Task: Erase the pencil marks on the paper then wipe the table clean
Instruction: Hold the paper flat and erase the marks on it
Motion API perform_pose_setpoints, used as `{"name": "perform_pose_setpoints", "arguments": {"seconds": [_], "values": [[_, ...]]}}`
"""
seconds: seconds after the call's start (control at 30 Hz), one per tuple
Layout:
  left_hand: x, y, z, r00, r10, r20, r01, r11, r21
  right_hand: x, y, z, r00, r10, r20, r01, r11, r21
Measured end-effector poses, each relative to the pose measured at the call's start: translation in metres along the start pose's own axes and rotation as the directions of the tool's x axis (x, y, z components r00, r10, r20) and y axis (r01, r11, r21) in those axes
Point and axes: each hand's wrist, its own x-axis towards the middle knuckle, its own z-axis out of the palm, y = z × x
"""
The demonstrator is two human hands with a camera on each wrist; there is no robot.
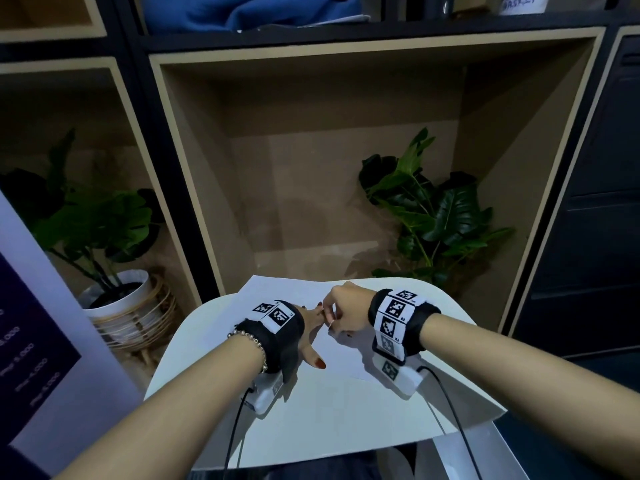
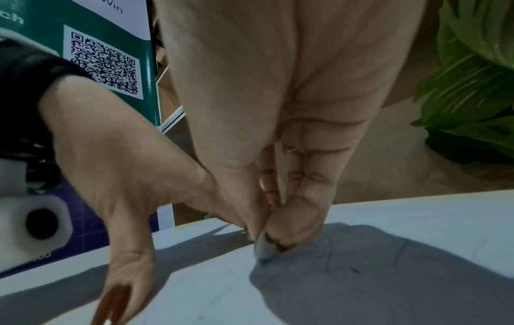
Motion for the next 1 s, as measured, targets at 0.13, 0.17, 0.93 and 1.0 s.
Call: {"name": "perform_pose_setpoints", "arguments": {"seconds": [0.13, 0.17, 0.93, 1.0], "values": [[0.003, 0.002, 0.001, 0.999, 0.026, 0.024, -0.026, 1.0, -0.011, -0.01, 0.004, -0.004, 0.984, -0.032, 0.176, 0.02, 0.997, 0.072], [0.004, 0.003, 0.001, 0.999, 0.037, 0.026, -0.037, 0.999, -0.006, -0.011, 0.005, -0.005, 0.982, -0.031, 0.186, 0.016, 0.996, 0.082], [0.015, -0.006, 0.008, 1.0, -0.005, -0.029, 0.006, 0.999, 0.033, 0.004, 0.017, 0.003, 0.997, -0.077, 0.01, 0.075, 0.992, 0.105], [0.01, -0.003, 0.005, 1.0, 0.022, 0.001, -0.022, 0.999, 0.038, 0.001, 0.016, 0.004, 0.991, -0.108, 0.077, 0.098, 0.988, 0.119]]}}
